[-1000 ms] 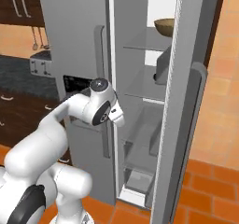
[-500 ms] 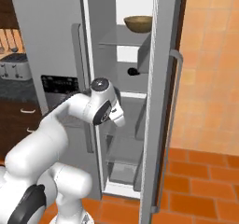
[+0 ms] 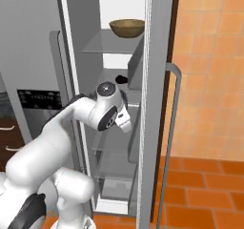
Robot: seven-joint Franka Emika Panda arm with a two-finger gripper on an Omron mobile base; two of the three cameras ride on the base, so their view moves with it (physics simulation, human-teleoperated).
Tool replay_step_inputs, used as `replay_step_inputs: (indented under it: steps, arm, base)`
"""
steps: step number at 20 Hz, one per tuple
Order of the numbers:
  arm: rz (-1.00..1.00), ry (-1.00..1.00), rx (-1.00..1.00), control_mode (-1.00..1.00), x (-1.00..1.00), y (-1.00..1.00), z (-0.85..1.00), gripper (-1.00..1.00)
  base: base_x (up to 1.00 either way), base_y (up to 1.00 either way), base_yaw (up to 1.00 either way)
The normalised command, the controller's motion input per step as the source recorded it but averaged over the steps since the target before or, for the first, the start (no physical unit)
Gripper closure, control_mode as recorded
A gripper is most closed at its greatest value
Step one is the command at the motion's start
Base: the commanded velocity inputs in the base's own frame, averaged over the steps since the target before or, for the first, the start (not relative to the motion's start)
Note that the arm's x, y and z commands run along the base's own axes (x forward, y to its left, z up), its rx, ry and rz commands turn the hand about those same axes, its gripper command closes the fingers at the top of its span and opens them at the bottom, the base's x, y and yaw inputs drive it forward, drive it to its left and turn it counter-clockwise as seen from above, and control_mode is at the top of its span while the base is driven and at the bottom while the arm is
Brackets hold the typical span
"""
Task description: Pick the chicken drumstick and carrot from their plates and place them in the bowl. Then put the bowl in the fridge.
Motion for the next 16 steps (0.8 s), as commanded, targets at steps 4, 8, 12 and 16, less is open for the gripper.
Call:
replay_step_inputs:
  steps: [4,8,12,16]
  arm:
    - [-0.12,-0.02,-0.03,-1.0,0.64,0.32,0.0,1.0]
    - [-0.18,0.0,0.0,-1.0,0.95,0.11,0.0,1.0]
    - [-0.12,0.0,0.0,-1.0,0.85,0.08,0.0,1.0]
    - [-0.02,0.01,0.07,-1.0,0.47,0.02,0.0,1.0]
  base:
    - [0.0,0.0,0.0]
    - [0.0,0.0,0.0]
    - [0.0,0.0,0.0]
    - [0.0,0.0,0.0]
